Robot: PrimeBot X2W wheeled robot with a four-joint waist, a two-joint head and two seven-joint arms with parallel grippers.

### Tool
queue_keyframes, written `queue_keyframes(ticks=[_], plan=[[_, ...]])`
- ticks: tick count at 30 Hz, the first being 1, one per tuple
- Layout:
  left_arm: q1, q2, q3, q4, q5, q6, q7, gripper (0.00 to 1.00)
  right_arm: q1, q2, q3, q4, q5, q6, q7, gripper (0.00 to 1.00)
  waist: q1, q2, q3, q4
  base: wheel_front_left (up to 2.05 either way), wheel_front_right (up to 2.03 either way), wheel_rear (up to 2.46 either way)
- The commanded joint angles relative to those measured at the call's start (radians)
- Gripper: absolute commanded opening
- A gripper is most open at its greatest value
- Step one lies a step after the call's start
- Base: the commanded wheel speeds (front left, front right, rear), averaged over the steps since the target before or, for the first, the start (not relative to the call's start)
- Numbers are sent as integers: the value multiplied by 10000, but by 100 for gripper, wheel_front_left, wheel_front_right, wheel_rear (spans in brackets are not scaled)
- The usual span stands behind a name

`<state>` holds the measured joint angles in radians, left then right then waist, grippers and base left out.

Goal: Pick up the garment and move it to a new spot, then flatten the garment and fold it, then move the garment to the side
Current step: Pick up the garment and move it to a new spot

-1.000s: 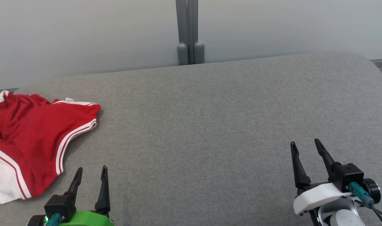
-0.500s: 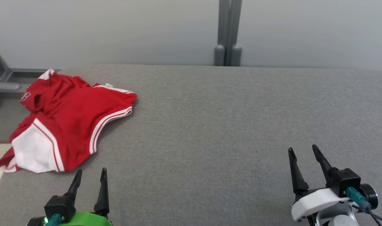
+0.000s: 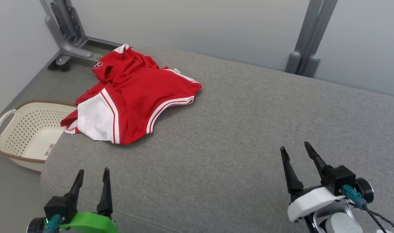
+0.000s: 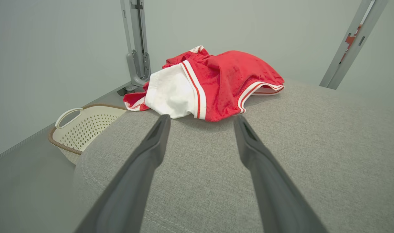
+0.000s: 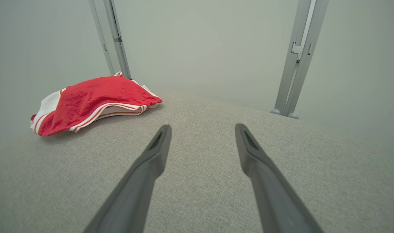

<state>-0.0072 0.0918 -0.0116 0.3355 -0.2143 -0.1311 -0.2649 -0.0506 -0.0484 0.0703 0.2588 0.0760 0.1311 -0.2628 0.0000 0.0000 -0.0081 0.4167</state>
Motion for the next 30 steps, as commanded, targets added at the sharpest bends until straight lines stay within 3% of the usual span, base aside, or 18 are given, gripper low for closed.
queue_keyframes(ticks=[1, 6, 10, 13, 15, 21, 27, 28, 29, 30], plan=[[-467, 50, -120, 21, -137, 9, 7, 100, -255, -39, 85, -29, -144, -6, -31, 100, 0, 0, 612, 2, 0, 0, 0], [-1940, 90, -707, 519, -998, 9, 55, 100, -1206, -199, 351, -183, -485, -6, -31, 100, 0, 0, 1936, -778, 0, 0, 0], [-3697, 328, -1159, 1273, -1861, 9, 735, 100, -2010, -389, 634, -219, -573, -6, -31, 100, 0, 0, 3104, -1434, 0, 0, 0], [-5006, 466, -1320, 1672, -3260, 9, 1460, 100, -2626, -392, 804, -256, -571, -6, -31, 100, 0, 0, 3936, -1920, 0, 0, 0], [-5686, 1106, -1570, 1899, -3701, 9, 1990, 100, -2953, -393, 982, -238, -594, -6, -30, 100, 0, 0, 4433, -2229, 0, 0, 0], [-6868, 1987, -1663, 3008, -5300, 7, 3809, 100, -3419, -334, 1039, -166, -508, -6, -31, 100, 0, 0, 5137, -2754, 0, 0, 0], [-7265, 2529, -1521, 4048, -5654, 148, 3976, 100, -3521, -220, 971, -178, -470, -6, -31, 100, 0, 0, 5168, -3016, 0, 0, 0], [-7333, 2611, -1520, 4252, -5557, 245, 3854, 43, -3517, -186, 940, -192, -449, -6, -31, 100, 0, 0, 5124, -3046, 0, 0, 0], [-7339, 2622, -1550, 4410, -5524, 250, 3827, 0, -3499, -166, 930, -186, -441, -6, -31, 100, 0, 0, 5069, -3067, 0, 0, 0], [-7326, 2637, -1602, 4572, -5508, 225, 3871, 0, -3461, -146, 904, -188, -432, -6, -31, 100, 0, 0, 5001, -3083, 0, 0, 0]])
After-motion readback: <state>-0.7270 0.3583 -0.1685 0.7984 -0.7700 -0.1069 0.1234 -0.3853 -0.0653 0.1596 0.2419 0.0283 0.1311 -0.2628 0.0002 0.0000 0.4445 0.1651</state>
